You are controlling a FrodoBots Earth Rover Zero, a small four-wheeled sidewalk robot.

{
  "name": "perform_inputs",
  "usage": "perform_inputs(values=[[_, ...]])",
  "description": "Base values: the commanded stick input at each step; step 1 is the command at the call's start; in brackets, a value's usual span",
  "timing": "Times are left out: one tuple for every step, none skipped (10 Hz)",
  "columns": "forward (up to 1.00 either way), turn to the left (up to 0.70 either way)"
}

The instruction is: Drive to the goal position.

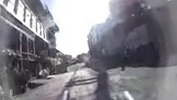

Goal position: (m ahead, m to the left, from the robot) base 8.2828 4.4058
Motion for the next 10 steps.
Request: perform_inputs(values=[[1.00, -0.37], [1.00, -0.14], [1.00, 0.00], [1.00, 0.00], [1.00, 0.00], [1.00, 0.00], [1.00, -0.02], [1.00, -0.15], [1.00, -0.32], [1.00, -0.39]])
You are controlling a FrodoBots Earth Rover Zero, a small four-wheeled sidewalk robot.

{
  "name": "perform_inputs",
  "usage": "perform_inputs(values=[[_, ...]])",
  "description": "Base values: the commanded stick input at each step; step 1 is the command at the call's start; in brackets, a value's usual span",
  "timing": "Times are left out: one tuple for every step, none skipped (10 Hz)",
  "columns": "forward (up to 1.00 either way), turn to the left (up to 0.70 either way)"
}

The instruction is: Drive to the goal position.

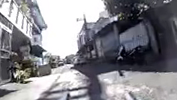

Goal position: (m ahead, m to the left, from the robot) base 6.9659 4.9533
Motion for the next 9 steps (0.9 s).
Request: perform_inputs(values=[[1.00, -0.38], [1.00, -0.34], [1.00, 0.00], [1.00, 0.00], [1.00, 0.00], [1.00, 0.00], [1.00, 0.00], [1.00, 0.00], [1.00, 0.00]])
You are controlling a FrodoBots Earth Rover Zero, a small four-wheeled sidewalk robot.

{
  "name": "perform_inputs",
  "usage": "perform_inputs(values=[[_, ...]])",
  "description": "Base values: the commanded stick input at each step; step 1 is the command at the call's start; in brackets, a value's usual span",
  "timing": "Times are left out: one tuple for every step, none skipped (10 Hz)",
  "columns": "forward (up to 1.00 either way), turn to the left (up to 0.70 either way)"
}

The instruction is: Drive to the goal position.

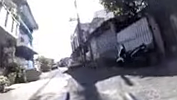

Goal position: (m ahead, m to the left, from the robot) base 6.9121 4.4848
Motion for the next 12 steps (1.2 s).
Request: perform_inputs(values=[[1.00, 0.00], [1.00, 0.00], [1.00, 0.00], [1.00, 0.00], [1.00, 0.00], [1.00, 0.00], [1.00, 0.00], [1.00, 0.32], [1.00, 0.18], [1.00, 0.01], [1.00, 0.00], [1.00, -0.02]])
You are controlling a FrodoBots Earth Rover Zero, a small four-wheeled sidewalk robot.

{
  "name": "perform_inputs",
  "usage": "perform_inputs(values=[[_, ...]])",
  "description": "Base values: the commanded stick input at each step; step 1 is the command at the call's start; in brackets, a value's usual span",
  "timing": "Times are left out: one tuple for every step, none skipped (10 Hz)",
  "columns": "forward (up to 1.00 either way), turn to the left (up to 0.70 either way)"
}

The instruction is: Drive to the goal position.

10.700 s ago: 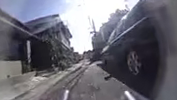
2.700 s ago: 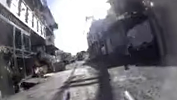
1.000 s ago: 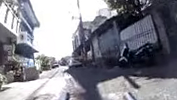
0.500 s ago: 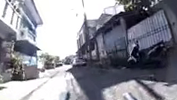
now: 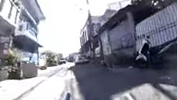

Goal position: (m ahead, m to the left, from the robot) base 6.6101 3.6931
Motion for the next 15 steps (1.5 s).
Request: perform_inputs(values=[[1.00, -0.03], [1.00, -0.04], [1.00, -0.04], [1.00, -0.04], [1.00, -0.04], [1.00, -0.04], [1.00, -0.04], [1.00, -0.04], [1.00, -0.01], [1.00, 0.00], [1.00, -0.25], [1.00, -0.31], [1.00, -0.31], [1.00, -0.30], [1.00, -0.11]])
